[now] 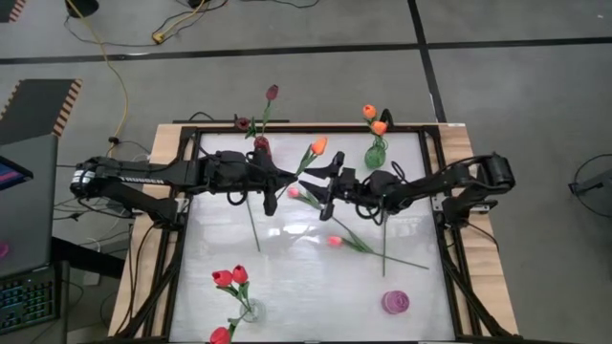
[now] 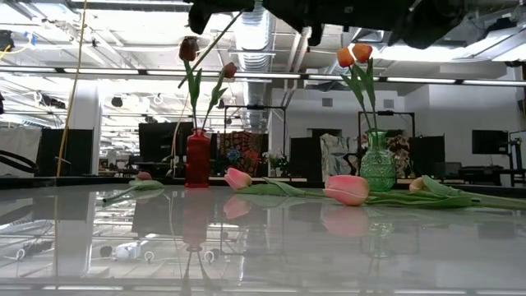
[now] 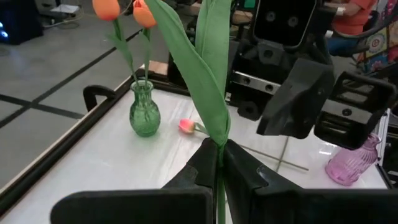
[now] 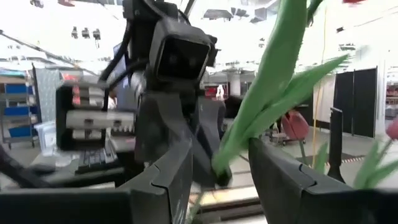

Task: Sort flowers into vase by color
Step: Put the orange flower into the green vase

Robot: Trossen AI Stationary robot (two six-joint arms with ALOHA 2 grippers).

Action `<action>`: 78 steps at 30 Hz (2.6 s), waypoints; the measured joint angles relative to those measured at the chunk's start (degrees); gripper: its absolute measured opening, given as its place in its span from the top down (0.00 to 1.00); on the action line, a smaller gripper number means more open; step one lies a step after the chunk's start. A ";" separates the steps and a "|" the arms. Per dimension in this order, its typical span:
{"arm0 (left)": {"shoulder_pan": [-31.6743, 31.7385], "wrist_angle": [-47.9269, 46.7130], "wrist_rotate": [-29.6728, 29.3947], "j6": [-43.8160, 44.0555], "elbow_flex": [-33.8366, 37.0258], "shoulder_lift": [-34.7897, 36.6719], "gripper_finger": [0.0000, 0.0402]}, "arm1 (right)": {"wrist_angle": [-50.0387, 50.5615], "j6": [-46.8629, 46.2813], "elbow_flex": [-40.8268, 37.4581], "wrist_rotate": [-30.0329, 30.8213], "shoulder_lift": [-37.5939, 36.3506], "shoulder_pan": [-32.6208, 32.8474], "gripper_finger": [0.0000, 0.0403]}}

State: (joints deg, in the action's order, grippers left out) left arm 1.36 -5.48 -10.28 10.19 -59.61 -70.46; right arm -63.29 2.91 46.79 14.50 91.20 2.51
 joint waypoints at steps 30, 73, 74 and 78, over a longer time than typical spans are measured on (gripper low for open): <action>-0.56 -0.22 0.94 -1.41 0.04 0.02 0.99 | 5.28 0.33 6.53 0.33 2.34 -0.40 0.90; -0.56 -6.75 0.87 -2.27 0.04 0.02 0.63 | 83.50 1.43 6.50 38.62 -51.12 -1.40 0.89; -0.56 -6.73 0.85 -2.27 0.04 0.02 0.63 | 83.50 1.43 6.50 38.62 -50.96 -2.15 0.89; -0.56 -6.69 0.85 -2.27 0.04 0.02 0.63 | 83.00 1.00 6.43 38.56 -49.42 -6.76 0.89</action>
State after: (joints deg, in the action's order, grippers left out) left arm 0.80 -12.16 -9.43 7.92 -59.57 -70.43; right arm 19.71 3.91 53.23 53.06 41.78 -4.25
